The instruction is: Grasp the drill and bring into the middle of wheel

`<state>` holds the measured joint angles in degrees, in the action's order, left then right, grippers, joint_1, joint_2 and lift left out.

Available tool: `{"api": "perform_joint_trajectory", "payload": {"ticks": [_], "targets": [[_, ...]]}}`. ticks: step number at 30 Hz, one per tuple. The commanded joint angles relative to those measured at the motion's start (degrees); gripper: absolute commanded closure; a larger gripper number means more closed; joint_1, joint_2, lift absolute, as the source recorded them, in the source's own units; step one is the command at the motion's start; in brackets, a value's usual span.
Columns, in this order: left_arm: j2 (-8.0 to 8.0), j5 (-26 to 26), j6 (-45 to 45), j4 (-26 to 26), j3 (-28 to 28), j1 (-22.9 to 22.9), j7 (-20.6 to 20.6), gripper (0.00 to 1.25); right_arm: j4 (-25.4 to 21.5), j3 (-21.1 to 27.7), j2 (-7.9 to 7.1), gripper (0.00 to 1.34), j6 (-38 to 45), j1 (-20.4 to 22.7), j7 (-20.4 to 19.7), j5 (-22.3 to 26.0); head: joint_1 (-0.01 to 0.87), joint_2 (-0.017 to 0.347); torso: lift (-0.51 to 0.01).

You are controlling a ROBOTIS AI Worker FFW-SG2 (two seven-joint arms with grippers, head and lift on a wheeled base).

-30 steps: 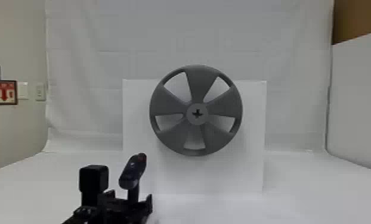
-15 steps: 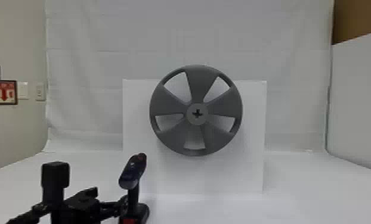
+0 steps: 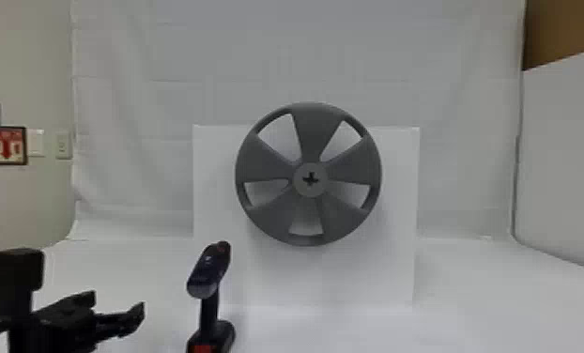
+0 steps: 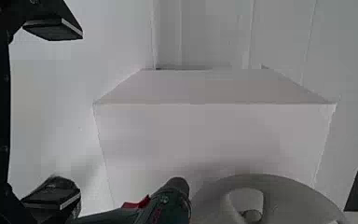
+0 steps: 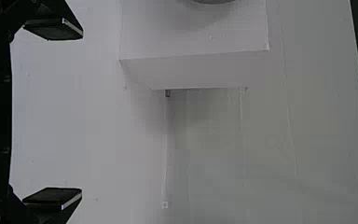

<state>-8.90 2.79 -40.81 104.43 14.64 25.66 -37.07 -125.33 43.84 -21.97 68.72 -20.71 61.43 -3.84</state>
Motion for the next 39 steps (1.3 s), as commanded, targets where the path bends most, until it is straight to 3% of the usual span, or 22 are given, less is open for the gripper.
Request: {"api": "perform_joint_trajectory", "payload": {"ticks": [1,8,18,39], "targets": [[-0.24,0.82,0.03,1.92,2.41,-0.70,2.97,0.10,0.00,0.28,0.35,0.11,-0.08,0.14,-0.09,0.15,0.054,0.031,-0.403],[-0.24,1.08,0.03,7.01,2.85,-2.99,12.46,0.10,0.00,0.81,1.49,0.11,-0.52,0.49,0.00,0.15,0.054,0.031,-0.403],[-0.24,1.08,-0.15,10.53,2.68,-5.01,18.52,0.10,-0.62,0.98,2.11,0.11,-0.69,0.58,0.00,0.24,0.054,0.031,-0.403],[-0.15,3.89,-0.59,11.67,2.24,-6.77,19.93,0.10,-2.64,0.98,1.23,0.11,0.01,-0.30,0.00,0.41,0.054,0.031,-0.403]]}}
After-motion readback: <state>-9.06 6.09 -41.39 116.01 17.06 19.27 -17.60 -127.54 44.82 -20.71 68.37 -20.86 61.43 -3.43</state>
